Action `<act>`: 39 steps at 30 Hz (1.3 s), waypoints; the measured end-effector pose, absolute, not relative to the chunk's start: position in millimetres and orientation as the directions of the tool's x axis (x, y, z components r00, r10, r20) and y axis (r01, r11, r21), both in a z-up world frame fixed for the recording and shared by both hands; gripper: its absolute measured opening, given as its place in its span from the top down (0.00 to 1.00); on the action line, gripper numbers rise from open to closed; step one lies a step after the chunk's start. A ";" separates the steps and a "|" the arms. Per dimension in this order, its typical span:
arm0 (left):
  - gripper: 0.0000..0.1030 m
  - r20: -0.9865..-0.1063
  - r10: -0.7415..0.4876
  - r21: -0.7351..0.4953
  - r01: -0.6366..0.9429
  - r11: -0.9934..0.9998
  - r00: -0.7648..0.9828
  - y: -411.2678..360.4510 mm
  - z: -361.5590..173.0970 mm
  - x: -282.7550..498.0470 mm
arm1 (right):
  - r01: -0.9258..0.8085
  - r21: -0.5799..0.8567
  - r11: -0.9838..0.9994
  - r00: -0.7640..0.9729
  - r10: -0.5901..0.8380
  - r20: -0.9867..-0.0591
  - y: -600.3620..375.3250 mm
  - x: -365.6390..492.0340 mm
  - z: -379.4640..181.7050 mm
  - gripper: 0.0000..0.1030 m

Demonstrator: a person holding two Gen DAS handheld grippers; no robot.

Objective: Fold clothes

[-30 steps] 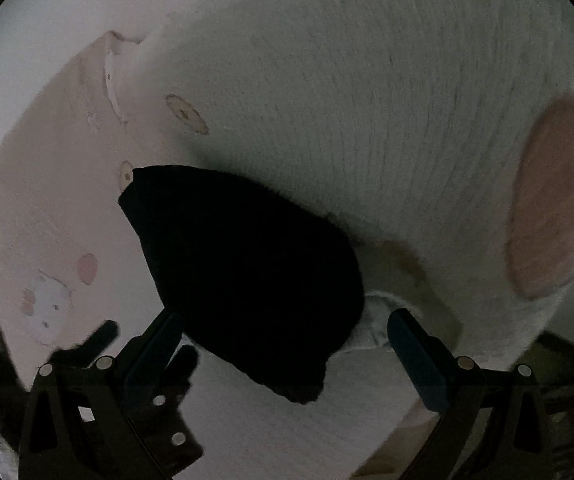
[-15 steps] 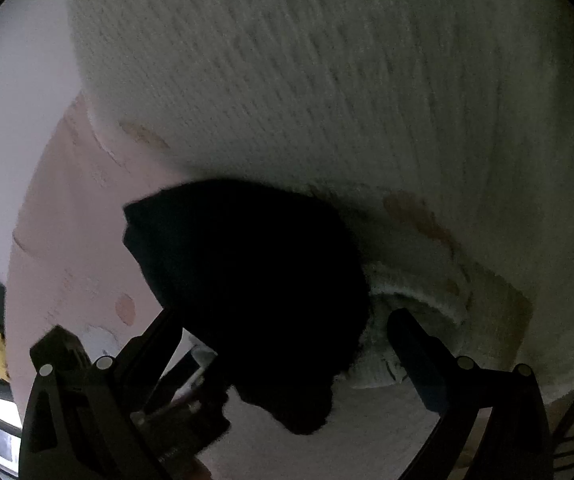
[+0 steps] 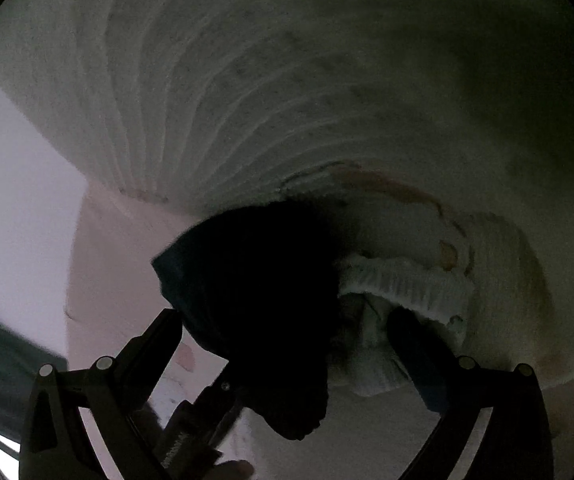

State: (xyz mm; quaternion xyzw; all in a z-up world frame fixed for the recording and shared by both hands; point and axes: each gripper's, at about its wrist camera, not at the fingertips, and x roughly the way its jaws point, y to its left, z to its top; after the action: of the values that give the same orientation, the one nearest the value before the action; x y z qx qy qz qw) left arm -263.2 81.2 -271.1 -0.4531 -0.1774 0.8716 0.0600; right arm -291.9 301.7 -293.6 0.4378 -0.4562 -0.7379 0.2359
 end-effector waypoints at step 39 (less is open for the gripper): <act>0.60 -0.605 0.563 -0.756 0.183 -0.629 -0.563 63.2 -212.4 -225.5 | 0.258 0.707 -0.659 -0.365 -0.744 -0.560 196.9 -265.7 -228.3 0.76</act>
State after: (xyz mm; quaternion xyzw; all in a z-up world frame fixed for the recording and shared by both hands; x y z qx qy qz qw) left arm -225.5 63.2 -212.4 -0.4514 -0.4131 0.7815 0.1217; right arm -265.7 196.9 -228.3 0.4641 -0.2617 -0.7836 0.3194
